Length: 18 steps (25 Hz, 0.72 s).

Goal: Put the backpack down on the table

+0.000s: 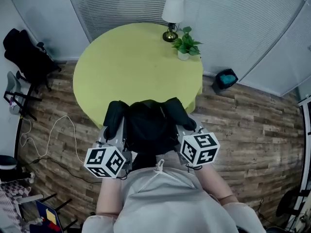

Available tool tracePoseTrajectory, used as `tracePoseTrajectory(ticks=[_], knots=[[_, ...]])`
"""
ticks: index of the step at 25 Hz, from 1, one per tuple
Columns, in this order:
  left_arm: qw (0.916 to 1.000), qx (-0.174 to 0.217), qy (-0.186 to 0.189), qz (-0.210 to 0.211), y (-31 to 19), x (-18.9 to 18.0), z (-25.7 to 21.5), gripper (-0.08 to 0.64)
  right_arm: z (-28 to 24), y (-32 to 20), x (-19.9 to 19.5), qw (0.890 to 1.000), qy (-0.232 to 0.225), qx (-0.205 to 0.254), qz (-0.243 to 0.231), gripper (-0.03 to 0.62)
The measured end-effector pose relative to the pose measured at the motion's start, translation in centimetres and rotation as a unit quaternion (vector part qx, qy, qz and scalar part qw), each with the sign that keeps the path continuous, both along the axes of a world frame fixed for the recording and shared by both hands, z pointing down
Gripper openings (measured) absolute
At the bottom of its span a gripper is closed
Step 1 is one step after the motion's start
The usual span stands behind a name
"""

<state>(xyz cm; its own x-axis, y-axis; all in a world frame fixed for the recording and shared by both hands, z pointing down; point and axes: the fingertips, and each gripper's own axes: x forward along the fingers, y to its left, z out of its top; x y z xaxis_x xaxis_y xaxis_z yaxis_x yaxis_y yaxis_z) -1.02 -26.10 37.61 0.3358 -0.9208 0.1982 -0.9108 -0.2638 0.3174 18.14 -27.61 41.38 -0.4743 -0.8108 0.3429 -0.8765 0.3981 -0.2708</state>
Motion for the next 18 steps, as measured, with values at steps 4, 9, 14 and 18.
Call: tracePoseTrajectory(ticks=[4,9,14,18], knots=[[0.9996,0.002,0.004,0.028,-5.9,-0.6,-0.1,0.031,-0.4,-5.0,-0.4,1.000,0.008,-0.001,0.026,0.032],[0.9984,0.003,-0.003,0.056,-13.0,-2.1,0.0,0.031,-0.7,-11.6,-1.7,0.999,0.011,-0.005,0.053,0.032],[0.9982,-0.004,0.000,0.059,-19.9,-5.4,0.9,0.031,-0.1,-18.2,-4.7,0.998,0.017,-0.010,0.056,0.032],[0.9984,-0.009,-0.006,0.056,-24.3,-7.5,1.9,0.031,0.9,-22.4,-6.8,0.998,0.021,-0.017,0.054,0.032]])
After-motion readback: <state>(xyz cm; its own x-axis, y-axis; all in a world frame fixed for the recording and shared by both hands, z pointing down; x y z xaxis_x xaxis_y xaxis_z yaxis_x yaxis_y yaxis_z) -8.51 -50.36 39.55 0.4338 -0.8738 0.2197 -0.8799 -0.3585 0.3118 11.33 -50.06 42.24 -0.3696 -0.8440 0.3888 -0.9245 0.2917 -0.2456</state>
